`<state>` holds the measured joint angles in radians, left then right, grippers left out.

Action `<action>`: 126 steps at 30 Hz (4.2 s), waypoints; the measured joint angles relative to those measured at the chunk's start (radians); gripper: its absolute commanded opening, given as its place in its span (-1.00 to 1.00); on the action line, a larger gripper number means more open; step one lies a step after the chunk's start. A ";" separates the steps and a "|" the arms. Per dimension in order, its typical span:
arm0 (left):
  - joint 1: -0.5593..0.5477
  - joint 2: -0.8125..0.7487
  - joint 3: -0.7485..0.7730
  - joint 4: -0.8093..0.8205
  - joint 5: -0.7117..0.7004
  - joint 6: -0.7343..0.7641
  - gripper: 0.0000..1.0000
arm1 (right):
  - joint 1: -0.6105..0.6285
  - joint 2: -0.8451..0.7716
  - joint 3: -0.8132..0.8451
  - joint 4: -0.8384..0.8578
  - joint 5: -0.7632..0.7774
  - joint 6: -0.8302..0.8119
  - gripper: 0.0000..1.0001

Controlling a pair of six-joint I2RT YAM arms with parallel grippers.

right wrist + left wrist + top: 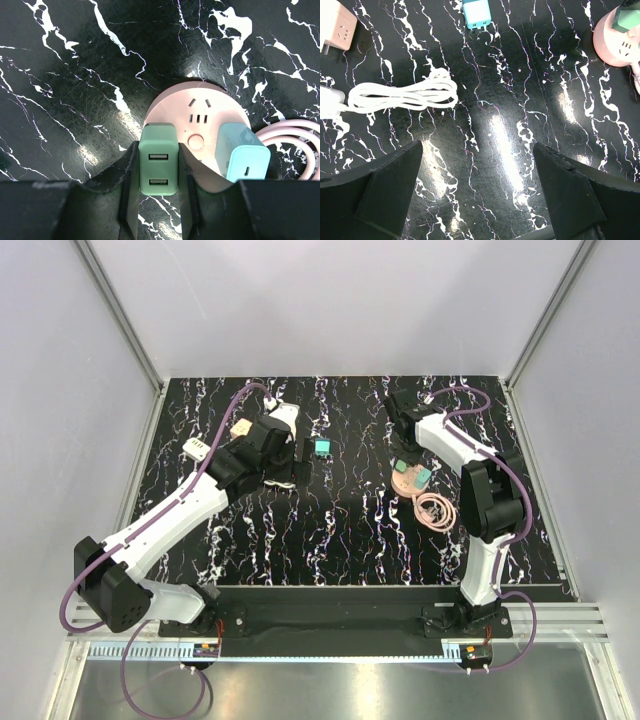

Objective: Insert the plug

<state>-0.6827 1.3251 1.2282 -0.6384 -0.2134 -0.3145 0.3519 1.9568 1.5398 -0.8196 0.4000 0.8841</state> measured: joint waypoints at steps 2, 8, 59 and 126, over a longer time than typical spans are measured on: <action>0.000 0.000 0.000 0.000 0.000 0.000 0.98 | 0.000 -0.008 -0.013 0.011 0.000 0.005 -1.00; 0.001 0.000 0.000 0.000 0.000 0.000 0.98 | 0.000 -0.019 -0.058 0.052 -0.002 0.022 -1.00; 0.041 -0.073 -0.014 -0.003 -0.177 -0.045 0.98 | 0.039 -0.048 -0.138 0.130 -0.012 -0.055 0.32; 0.527 1.022 0.825 -0.122 -0.010 0.269 0.92 | 0.039 -0.940 -0.547 0.195 -0.559 -0.410 0.74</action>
<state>-0.1558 2.3474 2.0533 -0.7601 -0.2237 -0.0460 0.3912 1.0168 0.9928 -0.6250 -0.1593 0.4740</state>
